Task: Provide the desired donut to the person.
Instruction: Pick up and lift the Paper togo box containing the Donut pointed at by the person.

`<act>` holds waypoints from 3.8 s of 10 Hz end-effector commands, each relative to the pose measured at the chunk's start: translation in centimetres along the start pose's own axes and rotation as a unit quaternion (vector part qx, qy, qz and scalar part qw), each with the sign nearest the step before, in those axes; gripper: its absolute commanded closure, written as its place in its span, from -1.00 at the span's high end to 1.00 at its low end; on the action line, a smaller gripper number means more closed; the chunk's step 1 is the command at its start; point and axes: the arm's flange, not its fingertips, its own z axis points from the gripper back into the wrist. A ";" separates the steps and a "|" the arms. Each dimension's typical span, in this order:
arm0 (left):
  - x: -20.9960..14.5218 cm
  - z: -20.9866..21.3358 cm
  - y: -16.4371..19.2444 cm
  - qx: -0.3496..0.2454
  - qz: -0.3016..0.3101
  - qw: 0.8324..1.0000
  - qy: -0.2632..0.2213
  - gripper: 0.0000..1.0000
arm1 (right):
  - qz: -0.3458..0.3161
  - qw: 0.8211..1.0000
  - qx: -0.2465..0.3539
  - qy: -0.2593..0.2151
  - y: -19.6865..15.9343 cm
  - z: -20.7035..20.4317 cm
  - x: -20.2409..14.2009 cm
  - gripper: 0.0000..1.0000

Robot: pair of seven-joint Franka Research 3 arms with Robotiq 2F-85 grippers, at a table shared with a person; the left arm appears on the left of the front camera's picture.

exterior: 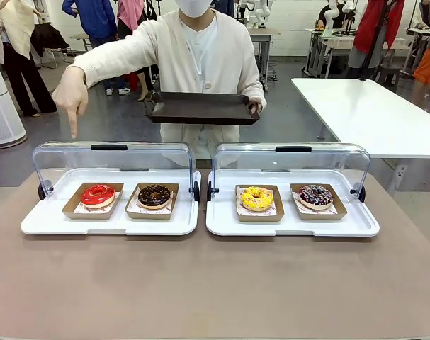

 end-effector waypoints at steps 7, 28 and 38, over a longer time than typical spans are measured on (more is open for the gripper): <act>8.8 -14.0 -1.8 0.056 -0.121 0.901 0.414 1.00 | 0.005 1.000 0.004 -0.007 0.0 0.1 0.1 1.00; 0.6 -29.0 2.3 -0.044 -0.168 0.869 0.463 1.00 | 0.005 1.000 0.004 -0.007 0.0 0.1 0.1 1.00; -4.1 -30.5 6.9 -0.055 -0.144 0.877 0.456 1.00 | 0.005 1.000 0.004 -0.007 0.0 0.1 0.1 1.00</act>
